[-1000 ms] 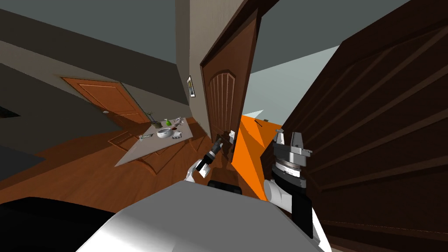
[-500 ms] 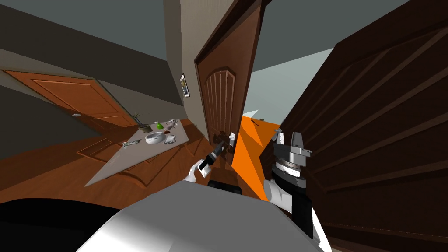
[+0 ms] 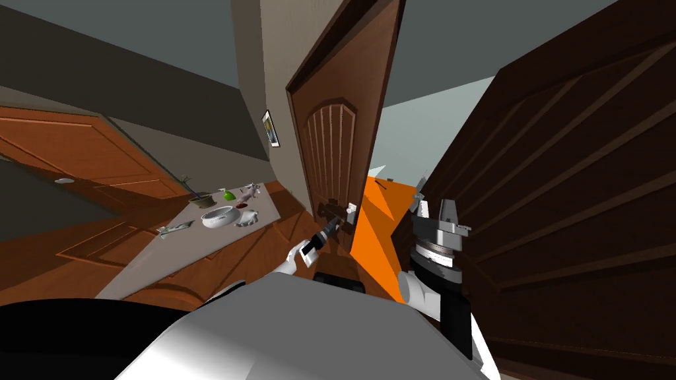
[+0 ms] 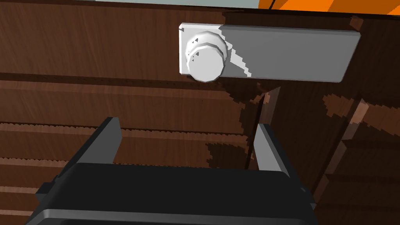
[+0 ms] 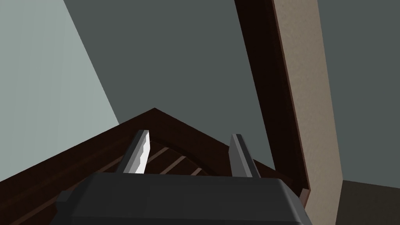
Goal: Push the door open
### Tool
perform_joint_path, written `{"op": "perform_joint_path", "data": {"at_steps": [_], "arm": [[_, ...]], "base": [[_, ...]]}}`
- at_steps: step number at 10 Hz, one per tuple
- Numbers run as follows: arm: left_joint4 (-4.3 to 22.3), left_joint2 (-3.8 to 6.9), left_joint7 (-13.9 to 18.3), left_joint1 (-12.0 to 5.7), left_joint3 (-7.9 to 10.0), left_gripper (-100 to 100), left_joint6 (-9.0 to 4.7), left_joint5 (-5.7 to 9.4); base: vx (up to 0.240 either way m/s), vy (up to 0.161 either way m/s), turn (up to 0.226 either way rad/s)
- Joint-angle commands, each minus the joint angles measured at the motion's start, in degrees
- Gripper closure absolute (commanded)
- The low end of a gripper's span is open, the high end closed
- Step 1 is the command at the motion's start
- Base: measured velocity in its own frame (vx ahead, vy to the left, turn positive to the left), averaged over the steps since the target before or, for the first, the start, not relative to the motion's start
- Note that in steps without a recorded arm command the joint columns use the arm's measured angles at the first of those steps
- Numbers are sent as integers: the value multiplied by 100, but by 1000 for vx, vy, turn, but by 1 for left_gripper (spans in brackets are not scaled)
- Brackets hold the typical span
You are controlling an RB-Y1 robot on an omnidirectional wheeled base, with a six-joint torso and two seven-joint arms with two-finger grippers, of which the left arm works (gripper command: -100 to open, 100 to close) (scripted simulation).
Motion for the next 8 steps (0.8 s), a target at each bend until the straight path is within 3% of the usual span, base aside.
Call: {"op": "perform_joint_path", "data": {"at_steps": [1,8], "arm": [[0,0,0,0,0,-100,0,0],[340,-249,-81,-156,166,-100,-1,-9]], "base": [[40,61,-24],[144,-91,-44]]}}
